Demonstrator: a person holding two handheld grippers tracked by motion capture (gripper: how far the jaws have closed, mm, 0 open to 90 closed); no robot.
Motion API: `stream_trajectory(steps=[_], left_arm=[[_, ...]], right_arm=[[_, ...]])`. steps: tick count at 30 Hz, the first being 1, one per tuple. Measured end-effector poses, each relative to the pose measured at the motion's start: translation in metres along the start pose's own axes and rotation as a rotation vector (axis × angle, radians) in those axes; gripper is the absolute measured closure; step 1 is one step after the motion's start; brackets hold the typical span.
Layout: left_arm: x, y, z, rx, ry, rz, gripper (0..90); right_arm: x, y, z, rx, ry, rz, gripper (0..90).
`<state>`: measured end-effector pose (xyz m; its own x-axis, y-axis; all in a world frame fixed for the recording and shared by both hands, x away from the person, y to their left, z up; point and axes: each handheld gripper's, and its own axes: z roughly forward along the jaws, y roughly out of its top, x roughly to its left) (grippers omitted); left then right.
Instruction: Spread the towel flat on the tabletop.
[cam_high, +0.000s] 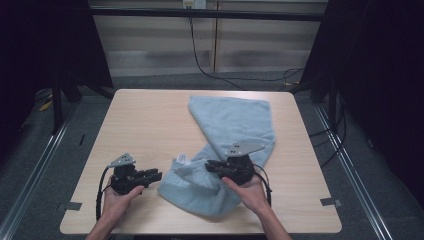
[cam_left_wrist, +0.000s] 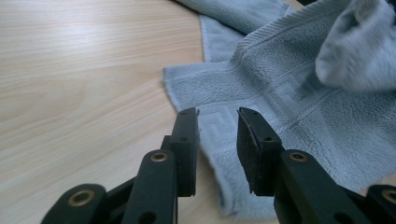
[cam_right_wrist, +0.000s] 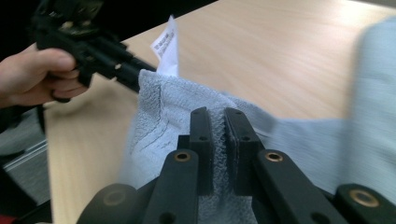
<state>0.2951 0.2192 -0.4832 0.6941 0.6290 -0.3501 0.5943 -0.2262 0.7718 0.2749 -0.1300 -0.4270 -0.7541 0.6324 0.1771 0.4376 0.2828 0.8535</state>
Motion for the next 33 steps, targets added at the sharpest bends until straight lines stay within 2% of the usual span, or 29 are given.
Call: stream_trajectory(steps=[3,4,5,8,9,10,11,12,13,15,16,17,19,21,22,24,25,26,27,28,29,33], left_arm=[[-0.009,0.003,0.012,0.029,-0.018,0.037,67.2],[-0.013,0.004,0.018,0.049,-0.033,0.053,69.5],[-0.015,0.004,0.024,0.067,-0.048,0.069,69.5],[-0.022,0.002,0.04,0.13,-0.04,0.103,71.4],[-0.024,0.001,0.044,0.14,-0.045,0.102,71.7],[-0.029,-0.002,0.05,0.18,-0.045,0.139,71.6],[-0.029,-0.002,0.05,0.18,-0.045,0.139,71.7],[-0.032,-0.003,0.052,0.184,-0.041,0.16,72.1],[-0.034,-0.003,0.052,0.186,-0.041,0.16,72.1],[-0.036,-0.004,0.052,0.191,-0.037,0.173,75.1],[-0.037,-0.005,0.052,0.188,-0.038,0.175,75.1],[-0.038,-0.006,0.052,0.192,-0.043,0.177,78.0],[-0.04,-0.007,0.051,0.195,-0.049,0.186,80.0],[-0.042,-0.009,0.049,0.205,-0.067,0.19,82.2],[-0.043,-0.01,0.047,0.211,-0.066,0.195,85.9],[-0.046,-0.012,0.044,0.226,-0.079,0.203,86.5],[-0.048,-0.014,0.042,0.228,-0.075,0.203,86.5],[-0.05,-0.016,0.04,0.231,-0.085,0.209,86.5],[-0.051,-0.018,0.038,0.238,-0.092,0.213,86.6],[-0.052,-0.019,0.035,0.245,-0.095,0.216,86.6],[-0.053,-0.021,0.032,0.254,-0.093,0.218,86.6],[-0.053,-0.028,0.02,0.249,-0.106,0.202,86.1]], right_arm=[[-0.012,-0.011,-0.017,-0.008,-0.069,0.041,83.2],[-0.017,-0.021,-0.028,0.001,-0.127,0.049,83.1],[-0.017,-0.021,-0.028,0.001,-0.127,0.049,83.1],[-0.026,-0.04,-0.044,0.017,-0.178,0.091,83.2],[-0.029,-0.046,-0.05,0.017,-0.197,0.111,83.2],[-0.037,-0.058,-0.061,-0.002,-0.205,0.162,82.6],[-0.037,-0.058,-0.061,-0.002,-0.205,0.162,82.6],[-0.042,-0.068,-0.07,0.005,-0.244,0.184,82.4],[-0.042,-0.068,-0.07,0.005,-0.244,0.184,82.4],[-0.049,-0.083,-0.084,0.011,-0.284,0.213,83.2],[-0.049,-0.083,-0.084,0.011,-0.284,0.213,83.2],[-0.05,-0.09,-0.092,0.023,-0.3,0.232,84.8],[-0.049,-0.093,-0.095,0.034,-0.303,0.228,84.9],[-0.047,-0.1,-0.1,0.063,-0.322,0.224,85.4],[-0.044,-0.107,-0.104,0.08,-0.322,0.24,85.0],[-0.042,-0.109,-0.105,0.09,-0.324,0.245,84.5],[-0.04,-0.113,-0.108,0.096,-0.322,0.243,80.8],[-0.04,-0.113,-0.108,0.096,-0.322,0.243,80.8],[-0.037,-0.114,-0.109,0.104,-0.318,0.24,75.0],[-0.037,-0.114,-0.109,0.104,-0.318,0.24,75.0],[-0.033,-0.113,-0.11,0.097,-0.317,0.228,68.5],[-0.031,-0.105,-0.113,0.068,-0.32,0.214,61.9]])
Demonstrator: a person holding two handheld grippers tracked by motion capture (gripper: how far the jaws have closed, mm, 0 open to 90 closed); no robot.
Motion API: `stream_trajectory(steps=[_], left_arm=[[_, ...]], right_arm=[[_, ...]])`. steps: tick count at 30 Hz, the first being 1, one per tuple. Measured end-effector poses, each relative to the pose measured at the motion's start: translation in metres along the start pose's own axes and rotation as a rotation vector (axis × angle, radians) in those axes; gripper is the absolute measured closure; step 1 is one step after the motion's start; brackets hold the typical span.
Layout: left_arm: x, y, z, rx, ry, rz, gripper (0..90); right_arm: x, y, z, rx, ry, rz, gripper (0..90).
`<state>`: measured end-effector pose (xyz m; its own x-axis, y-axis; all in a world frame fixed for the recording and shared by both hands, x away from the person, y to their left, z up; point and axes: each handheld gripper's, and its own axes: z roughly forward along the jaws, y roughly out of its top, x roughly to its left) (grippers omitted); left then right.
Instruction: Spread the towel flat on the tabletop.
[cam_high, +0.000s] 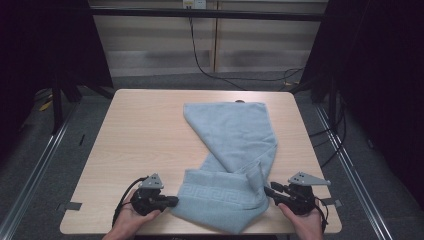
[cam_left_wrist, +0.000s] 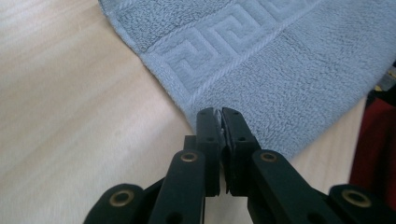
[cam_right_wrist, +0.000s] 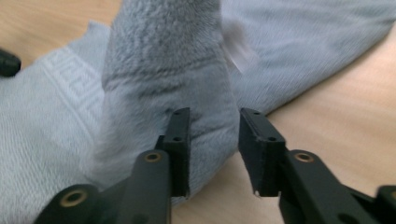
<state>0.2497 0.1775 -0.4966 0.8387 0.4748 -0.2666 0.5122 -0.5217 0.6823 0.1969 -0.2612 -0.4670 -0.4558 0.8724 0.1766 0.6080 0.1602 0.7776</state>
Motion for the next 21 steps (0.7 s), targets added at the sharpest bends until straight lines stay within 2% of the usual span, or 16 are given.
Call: stream_trajectory(steps=[2,3,5,6,8,11,12,13,15,17,18,19,21], left_arm=[[0.004,0.001,-0.003,-0.026,-0.014,-0.007,82.9],[0.006,0.004,-0.003,-0.038,-0.007,-0.019,82.9],[0.014,0.011,0.001,-0.068,-0.016,-0.046,78.4],[0.016,0.014,0.004,-0.076,-0.02,-0.049,78.4],[0.021,0.026,0.013,-0.092,-0.019,-0.042,73.7],[0.022,0.041,0.03,-0.112,-0.029,-0.041,70.9],[0.023,0.047,0.044,-0.103,-0.039,-0.047,68.6],[0.023,0.047,0.044,-0.103,-0.039,-0.047,67.9],[0.019,0.048,0.054,-0.087,-0.021,-0.007,67.9],[0.016,0.048,0.054,-0.081,0.0,0.016,68.1],[0.015,0.047,0.052,-0.073,0.011,0.034,69.6],[0.015,0.045,0.051,-0.073,0.015,0.046,69.6],[0.017,0.041,0.046,-0.073,0.013,0.03,70.0]], right_arm=[[-0.004,0.012,-0.004,-0.035,0.0,-0.007,60.0],[-0.004,0.012,-0.004,-0.035,0.0,-0.007,60.0],[-0.01,0.027,-0.007,-0.087,-0.018,-0.001,58.8],[-0.01,0.027,-0.007,-0.087,-0.018,-0.001,58.8],[-0.013,0.039,-0.006,-0.139,-0.02,0.008,57.2],[-0.012,0.045,-0.001,-0.148,-0.014,0.001,55.0],[-0.013,0.045,0.011,-0.117,0.012,0.002,51.8],[-0.013,0.045,0.011,-0.117,0.012,0.002,51.8],[-0.014,0.042,0.031,-0.056,0.042,0.003,47.8],[-0.013,0.041,0.035,-0.049,0.049,0.002,47.7],[-0.011,0.039,0.046,-0.034,0.093,0.008,47.3],[-0.011,0.039,0.046,-0.034,0.093,0.008,47.3],[-0.007,0.036,0.059,0.016,0.095,-0.013,47.3]])
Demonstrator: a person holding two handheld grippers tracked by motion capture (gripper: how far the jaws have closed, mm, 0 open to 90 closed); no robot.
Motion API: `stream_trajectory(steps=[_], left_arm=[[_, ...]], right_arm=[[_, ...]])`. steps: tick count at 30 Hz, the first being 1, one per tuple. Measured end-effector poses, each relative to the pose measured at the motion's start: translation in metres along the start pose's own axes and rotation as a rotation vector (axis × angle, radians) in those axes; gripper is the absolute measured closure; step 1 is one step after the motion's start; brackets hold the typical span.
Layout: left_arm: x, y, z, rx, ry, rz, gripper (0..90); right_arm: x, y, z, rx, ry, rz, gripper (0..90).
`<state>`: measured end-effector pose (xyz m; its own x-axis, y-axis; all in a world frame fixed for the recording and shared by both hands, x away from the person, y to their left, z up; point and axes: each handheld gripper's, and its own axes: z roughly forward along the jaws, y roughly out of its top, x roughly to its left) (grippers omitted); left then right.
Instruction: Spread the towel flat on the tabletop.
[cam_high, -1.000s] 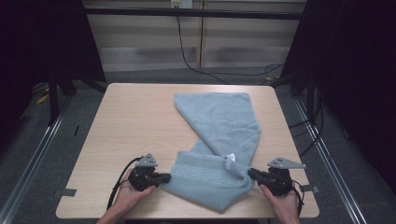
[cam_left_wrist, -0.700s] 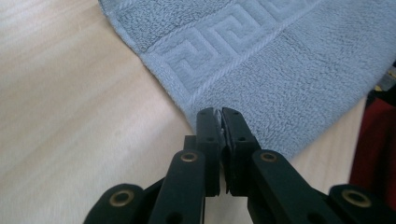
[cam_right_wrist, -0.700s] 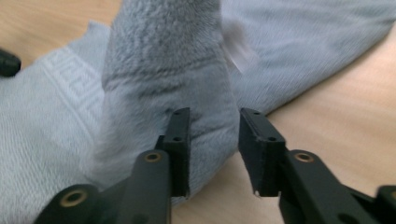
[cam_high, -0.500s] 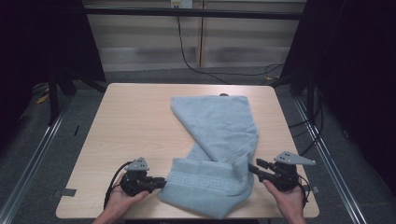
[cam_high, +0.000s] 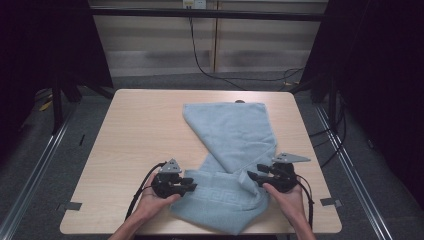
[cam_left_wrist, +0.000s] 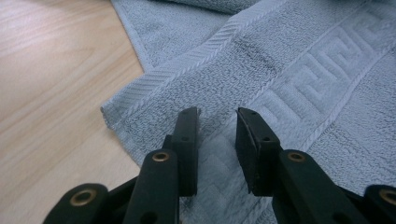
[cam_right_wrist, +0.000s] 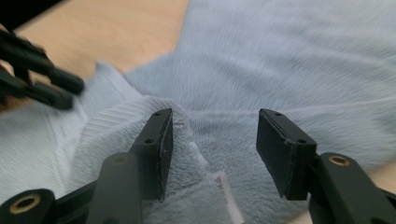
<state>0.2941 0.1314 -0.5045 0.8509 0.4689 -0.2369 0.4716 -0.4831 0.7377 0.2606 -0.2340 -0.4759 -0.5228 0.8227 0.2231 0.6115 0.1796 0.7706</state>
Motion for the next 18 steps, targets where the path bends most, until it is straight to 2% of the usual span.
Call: stream_trajectory(steps=[3,6,9,11,12,13,14,18], left_arm=[[0.002,-0.006,-0.009,0.003,0.022,-0.003,71.4],[0.001,-0.013,-0.019,0.013,0.043,0.01,71.5],[0.0,-0.019,-0.028,0.021,0.064,0.013,71.9],[0.001,-0.021,-0.031,0.021,0.066,0.007,71.9],[0.002,-0.022,-0.032,0.016,0.066,-0.003,71.9],[0.002,-0.023,-0.034,0.018,0.071,-0.007,72.0],[0.002,-0.023,-0.034,0.018,0.071,-0.007,72.1],[0.004,-0.025,-0.037,0.018,0.082,-0.019,72.2]], right_arm=[[0.002,-0.004,0.018,0.056,-0.011,-0.003,47.1],[0.004,-0.004,0.033,0.122,-0.066,-0.034,48.8],[0.006,0.0,0.042,0.12,-0.083,-0.067,52.7],[0.01,0.004,0.048,0.14,-0.128,-0.13,56.9],[0.01,0.007,0.052,0.142,-0.14,-0.137,62.8],[0.006,0.013,0.058,0.138,-0.157,-0.138,70.3],[0.003,0.016,0.06,0.142,-0.168,-0.119,70.4],[-0.008,0.024,0.066,0.149,-0.2,-0.102,70.1]])
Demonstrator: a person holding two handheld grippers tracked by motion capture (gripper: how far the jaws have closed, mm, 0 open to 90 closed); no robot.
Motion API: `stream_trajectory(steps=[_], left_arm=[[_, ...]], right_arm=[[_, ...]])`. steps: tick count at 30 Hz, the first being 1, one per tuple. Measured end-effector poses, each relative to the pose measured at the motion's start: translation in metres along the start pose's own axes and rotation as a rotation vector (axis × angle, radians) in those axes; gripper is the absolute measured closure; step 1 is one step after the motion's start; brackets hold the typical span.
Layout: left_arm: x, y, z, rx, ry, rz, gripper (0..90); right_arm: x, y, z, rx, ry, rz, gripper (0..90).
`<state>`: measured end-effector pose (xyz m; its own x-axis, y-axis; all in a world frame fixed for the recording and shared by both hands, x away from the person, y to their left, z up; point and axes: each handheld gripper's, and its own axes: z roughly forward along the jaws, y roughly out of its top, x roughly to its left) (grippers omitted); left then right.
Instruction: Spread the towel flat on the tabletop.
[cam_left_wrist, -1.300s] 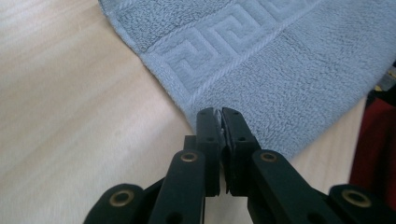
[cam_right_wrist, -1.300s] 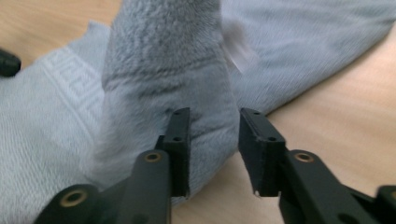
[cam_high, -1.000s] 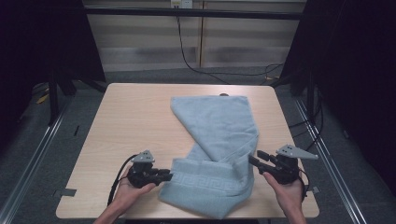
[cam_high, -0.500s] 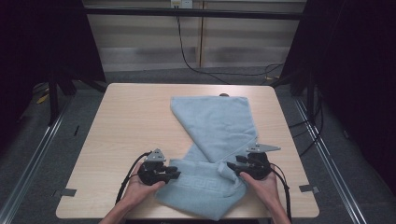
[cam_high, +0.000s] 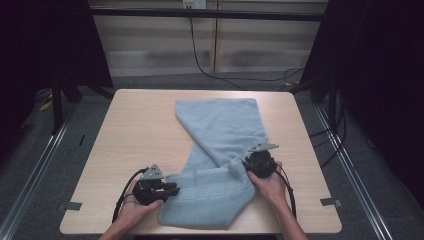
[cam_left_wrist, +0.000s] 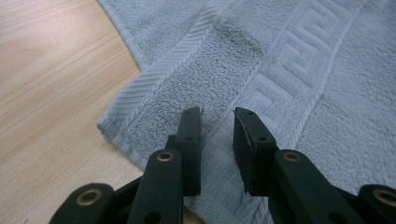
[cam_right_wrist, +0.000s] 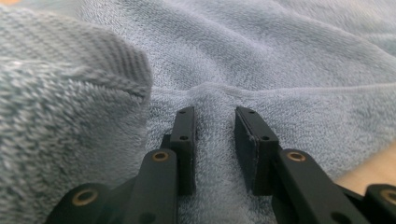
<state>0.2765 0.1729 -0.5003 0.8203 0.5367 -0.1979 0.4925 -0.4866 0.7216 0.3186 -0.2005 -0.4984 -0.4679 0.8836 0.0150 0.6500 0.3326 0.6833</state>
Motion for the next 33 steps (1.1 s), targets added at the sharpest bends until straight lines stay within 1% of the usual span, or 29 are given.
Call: stream_trajectory(steps=[1,2,3,4,7,9,10,11,12,13,14,15,16,17,18,19,20,21,22,23,24,25,26,28,29,30,31,32,33], left_arm=[[0.0,-0.001,-0.001,0.004,0.006,-0.006,72.3],[0.001,-0.002,-0.003,0.002,0.009,-0.011,72.3],[0.001,-0.003,-0.004,0.001,0.015,-0.017,72.3],[0.001,-0.005,-0.006,-0.002,0.017,-0.019,72.3],[0.001,-0.009,-0.011,-0.007,0.024,-0.04,72.2],[0.0,-0.012,-0.015,0.009,0.026,-0.041,71.7],[0.0,-0.015,-0.018,0.011,0.013,-0.043,70.8],[-0.001,-0.017,-0.02,0.007,0.001,-0.059,70.5],[-0.001,-0.019,-0.023,0.002,-0.008,-0.061,66.7],[0.0,-0.02,-0.025,0.001,-0.01,-0.056,65.8],[0.001,-0.019,-0.025,-0.012,-0.011,-0.058,65.3],[0.003,-0.017,-0.026,-0.034,-0.015,-0.075,65.3],[0.005,-0.014,-0.027,-0.054,-0.019,-0.086,64.4],[0.007,-0.011,-0.028,-0.075,-0.014,-0.088,63.6],[0.01,-0.008,-0.028,-0.085,-0.008,-0.091,62.5],[0.013,-0.006,-0.028,-0.091,0.001,-0.092,60.3],[0.017,-0.004,-0.028,-0.1,0.01,-0.099,58.4],[0.022,-0.002,-0.027,-0.105,0.016,-0.11,52.6],[0.026,-0.001,-0.025,-0.103,0.017,-0.12,49.7],[0.03,-0.001,-0.021,-0.091,0.021,-0.124,49.7],[0.031,-0.002,-0.018,-0.065,0.039,-0.125,43.3],[0.032,-0.003,-0.014,-0.039,0.034,-0.124,43.3],[0.032,-0.004,-0.011,-0.026,0.022,-0.121,40.2],[0.029,-0.003,-0.009,-0.024,0.035,-0.097,38.9],[0.028,-0.003,-0.009,-0.026,0.035,-0.088,38.6],[0.026,-0.003,-0.008,-0.022,0.044,-0.08,38.6],[0.024,-0.003,-0.008,-0.015,0.05,-0.062,43.1],[0.021,-0.003,-0.008,-0.006,0.042,-0.045,52.6],[0.019,-0.004,-0.008,0.0,0.038,-0.031,58.6]], right_arm=[[-0.004,0.002,0.002,-0.001,-0.016,0.01,69.5],[-0.012,0.004,0.005,-0.011,-0.035,0.034,69.3],[-0.012,0.004,0.005,-0.011,-0.035,0.034,69.3],[-0.016,0.003,0.005,-0.017,-0.036,0.055,68.7],[-0.015,0.001,0.002,-0.014,-0.044,0.046,67.1],[-0.012,0.001,-0.001,-0.004,-0.051,0.029,65.8],[-0.011,0.001,-0.004,0.0,-0.052,0.019,66.0],[-0.009,0.001,-0.008,-0.001,-0.037,0.021,66.1],[-0.007,0.002,-0.019,-0.05,0.007,0.023,65.9],[-0.007,0.003,-0.025,-0.085,0.028,0.033,66.3],[-0.008,0.005,-0.032,-0.119,0.051,0.048,66.2],[-0.008,0.005,-0.032,-0.119,0.051,0.048,66.2],[-0.009,0.007,-0.037,-0.162,0.085,0.065,65.7],[-0.011,0.008,-0.041,-0.185,0.125,0.089,64.1],[-0.01,0.01,-0.043,-0.197,0.164,0.097,61.6],[-0.009,0.012,-0.044,-0.201,0.186,0.088,59.2],[-0.006,0.014,-0.043,-0.194,0.2,0.079,56.6],[0.0,0.016,-0.036,-0.172,0.242,0.065,51.5],[0.002,0.016,-0.031,-0.154,0.241,0.057,48.7],[0.002,0.016,-0.031,-0.154,0.241,0.057,48.7],[0.006,0.014,-0.02,-0.115,0.245,0.053,46.4],[0.006,0.014,-0.02,-0.115,0.245,0.053,46.4],[0.008,0.012,-0.014,-0.097,0.249,0.049,45.8],[0.012,0.009,-0.006,-0.06,0.239,0.04,46.0],[0.015,0.006,0.001,-0.034,0.219,0.019,50.1],[0.015,0.006,0.001,-0.034,0.219,0.019,50.1],[0.017,0.004,0.002,-0.035,0.212,0.018,53.2],[0.018,0.004,0.002,-0.036,0.202,0.017,59.8],[0.019,0.004,0.001,-0.035,0.192,0.009,67.6]])
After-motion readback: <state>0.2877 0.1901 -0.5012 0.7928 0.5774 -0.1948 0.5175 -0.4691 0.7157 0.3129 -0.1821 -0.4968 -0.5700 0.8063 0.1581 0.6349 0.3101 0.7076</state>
